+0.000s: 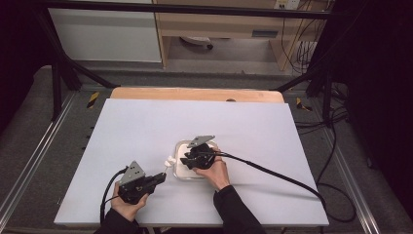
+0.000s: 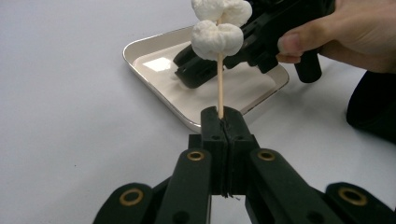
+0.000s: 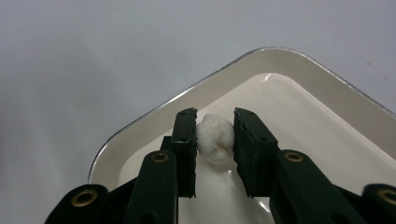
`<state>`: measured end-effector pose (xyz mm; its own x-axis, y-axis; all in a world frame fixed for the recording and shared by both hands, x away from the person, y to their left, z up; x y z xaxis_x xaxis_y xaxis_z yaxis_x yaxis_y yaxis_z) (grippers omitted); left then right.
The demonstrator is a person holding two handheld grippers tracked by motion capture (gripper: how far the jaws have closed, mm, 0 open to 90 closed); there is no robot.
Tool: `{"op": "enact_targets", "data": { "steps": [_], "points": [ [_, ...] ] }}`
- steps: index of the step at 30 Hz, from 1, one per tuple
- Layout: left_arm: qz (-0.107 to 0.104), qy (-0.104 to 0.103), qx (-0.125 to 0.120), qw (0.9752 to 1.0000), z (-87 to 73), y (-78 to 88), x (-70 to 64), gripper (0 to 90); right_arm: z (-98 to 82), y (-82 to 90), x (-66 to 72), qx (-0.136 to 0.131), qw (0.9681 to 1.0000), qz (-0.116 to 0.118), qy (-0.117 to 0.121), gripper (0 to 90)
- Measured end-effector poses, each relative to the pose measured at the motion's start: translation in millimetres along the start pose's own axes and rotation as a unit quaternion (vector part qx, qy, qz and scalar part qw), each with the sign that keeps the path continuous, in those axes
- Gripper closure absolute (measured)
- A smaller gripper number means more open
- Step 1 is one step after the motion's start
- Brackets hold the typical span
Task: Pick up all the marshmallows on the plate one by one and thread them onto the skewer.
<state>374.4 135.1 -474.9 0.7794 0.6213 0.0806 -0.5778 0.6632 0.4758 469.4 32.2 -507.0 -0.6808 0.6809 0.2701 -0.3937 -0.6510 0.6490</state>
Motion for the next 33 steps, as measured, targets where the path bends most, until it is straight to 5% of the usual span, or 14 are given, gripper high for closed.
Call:
{"op": "enact_targets", "data": {
  "steps": [12, 23, 33],
  "points": [
    [-0.005, -0.006, -0.005, 1.0000, 3.1, -1.0, -6.2, 88.8, 14.2, 55.1, -4.7, -0.059, 0.9963, 0.044, -0.043, 72.2],
    [-0.023, -0.026, -0.011, 0.9993, 8.8, -5.1, -20.8, 88.8, 29.6, 120.5, 1.6, -0.136, 0.9803, 0.125, -0.070, 72.5],
    [-0.035, -0.043, -0.017, 0.9983, 12.1, -6.6, -29.6, 88.8, 45.2, 143.1, 6.4, -0.168, 0.9672, 0.168, -0.091, 72.7]
  ]
}}
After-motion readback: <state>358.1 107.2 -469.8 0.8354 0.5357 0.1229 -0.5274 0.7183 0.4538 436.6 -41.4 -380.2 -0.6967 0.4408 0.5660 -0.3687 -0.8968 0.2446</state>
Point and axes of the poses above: each handheld gripper's, and its own axes: y roughly backward along the jaws, z roughly out of its top, x roughly to its left, the point moved 10 cm from there along -y, roughly forward along the jaws, and after that the axes turned 14 degrees about -y, right-handed, at the moved point
